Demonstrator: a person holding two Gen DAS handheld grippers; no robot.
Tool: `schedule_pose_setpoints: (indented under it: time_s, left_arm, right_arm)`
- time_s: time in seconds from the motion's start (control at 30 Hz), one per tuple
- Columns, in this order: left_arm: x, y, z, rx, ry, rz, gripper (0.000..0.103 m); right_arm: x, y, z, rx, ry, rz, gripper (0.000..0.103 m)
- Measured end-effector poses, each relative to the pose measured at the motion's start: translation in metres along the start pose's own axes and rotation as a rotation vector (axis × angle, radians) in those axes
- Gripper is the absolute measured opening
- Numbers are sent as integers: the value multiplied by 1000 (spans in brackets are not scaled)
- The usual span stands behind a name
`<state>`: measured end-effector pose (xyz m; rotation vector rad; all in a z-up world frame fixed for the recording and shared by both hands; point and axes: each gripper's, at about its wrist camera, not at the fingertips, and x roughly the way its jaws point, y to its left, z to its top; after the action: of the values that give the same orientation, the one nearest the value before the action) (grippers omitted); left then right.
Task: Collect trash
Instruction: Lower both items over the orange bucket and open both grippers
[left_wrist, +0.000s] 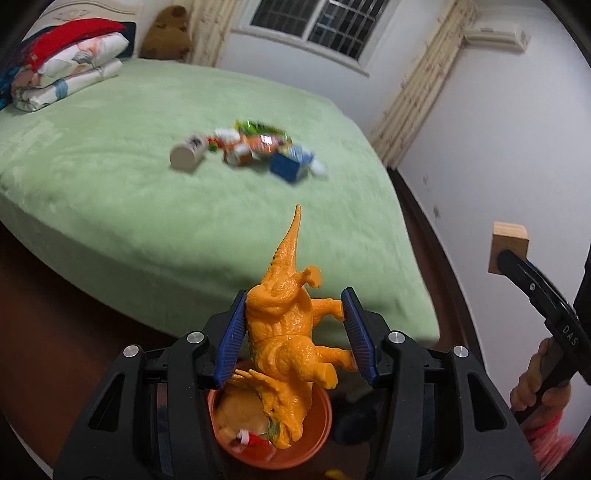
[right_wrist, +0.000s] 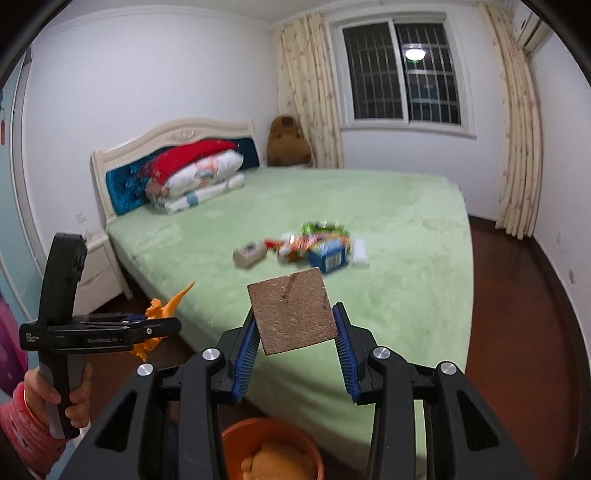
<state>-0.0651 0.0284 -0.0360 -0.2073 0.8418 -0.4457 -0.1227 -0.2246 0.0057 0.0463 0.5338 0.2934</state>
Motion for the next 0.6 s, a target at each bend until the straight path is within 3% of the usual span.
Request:
schedule_pose_setpoints:
  time_s: [0.2,0.4,0.6]
  left_arm:
    - [40,4,-47,-1,153,33,50]
    - [109,26,-102,-26,369,115,50]
    - [164,38,-145,-26,537,159,50]
  right_arm:
    - [39,2,-55,22,205,33,39]
    - [96,7,-126,30,445,25,39]
    - [141,7,-193,58,662,27,39]
